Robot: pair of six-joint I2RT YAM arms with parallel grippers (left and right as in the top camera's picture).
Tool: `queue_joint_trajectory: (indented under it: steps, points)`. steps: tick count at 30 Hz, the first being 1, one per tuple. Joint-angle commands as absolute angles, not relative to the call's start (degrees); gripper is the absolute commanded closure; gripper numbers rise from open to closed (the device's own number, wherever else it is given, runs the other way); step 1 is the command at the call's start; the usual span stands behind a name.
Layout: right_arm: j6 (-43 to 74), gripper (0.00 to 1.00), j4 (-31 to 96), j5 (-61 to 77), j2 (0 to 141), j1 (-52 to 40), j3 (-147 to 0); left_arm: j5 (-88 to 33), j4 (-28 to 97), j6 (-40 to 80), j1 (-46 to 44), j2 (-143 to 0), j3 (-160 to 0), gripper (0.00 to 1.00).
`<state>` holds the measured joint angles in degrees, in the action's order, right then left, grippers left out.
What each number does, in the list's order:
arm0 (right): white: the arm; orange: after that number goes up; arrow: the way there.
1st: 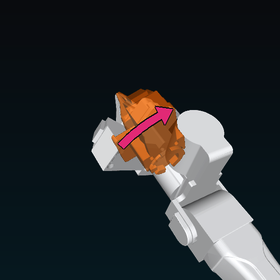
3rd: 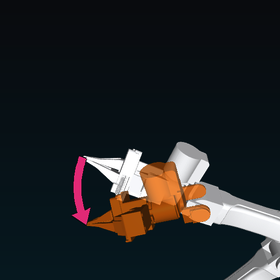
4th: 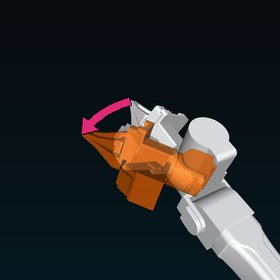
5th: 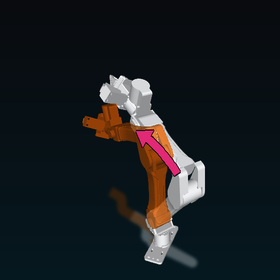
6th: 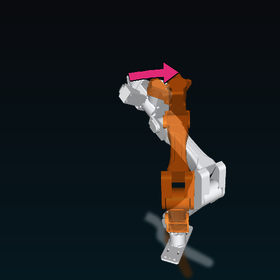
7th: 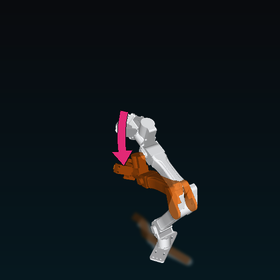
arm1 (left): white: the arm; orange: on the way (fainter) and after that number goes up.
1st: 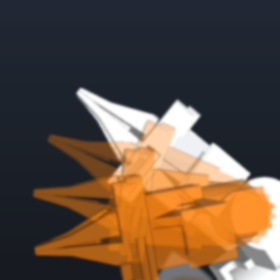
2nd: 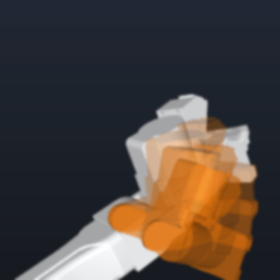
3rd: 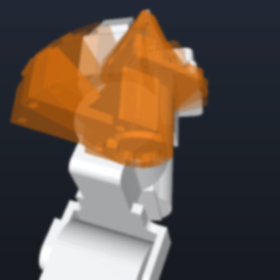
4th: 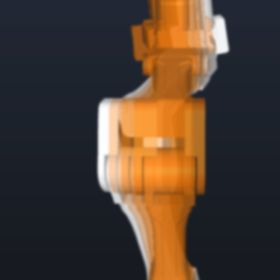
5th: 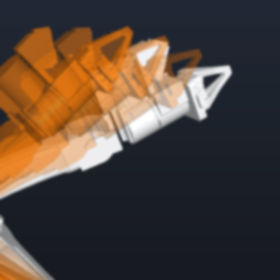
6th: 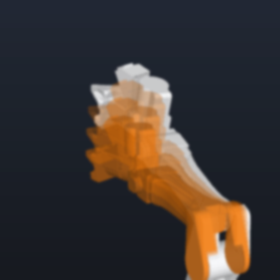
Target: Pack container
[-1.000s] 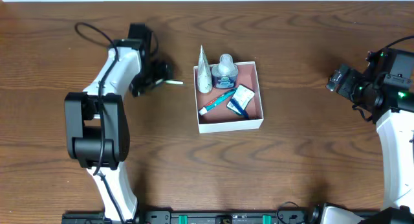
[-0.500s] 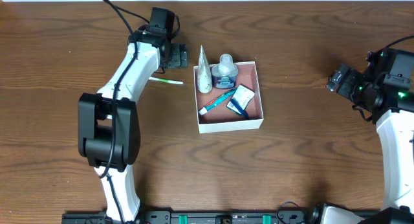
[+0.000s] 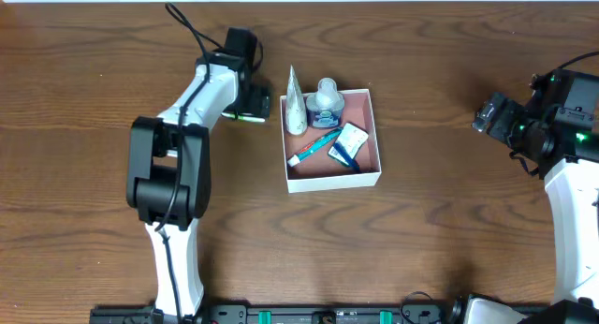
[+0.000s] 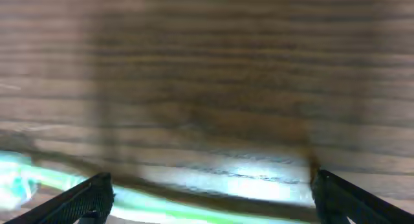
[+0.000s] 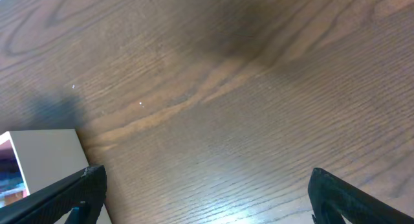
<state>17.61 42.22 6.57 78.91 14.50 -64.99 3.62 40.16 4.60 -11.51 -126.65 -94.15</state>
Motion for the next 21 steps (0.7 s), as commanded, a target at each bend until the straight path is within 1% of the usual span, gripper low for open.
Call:
queue_joint_trajectory:
  steps: [1, 10, 21]
  points:
    - [18.20, 0.01, 42.24, 6.22, 79.09, 14.90, -65.56, 4.75, 41.52, 6.55, -10.96, -126.93, -94.30, 0.02]
    - [18.20, 0.01, 42.24, 6.24, 79.09, 14.90, -65.56, 3.18, 50.76, 15.49, -10.96, -126.98, -94.30, 0.02]
    - [18.20, 0.01, 42.24, 6.24, 79.09, 14.90, -65.56, -2.31, 60.49, 15.55, -10.90, -126.74, -94.30, 0.02]
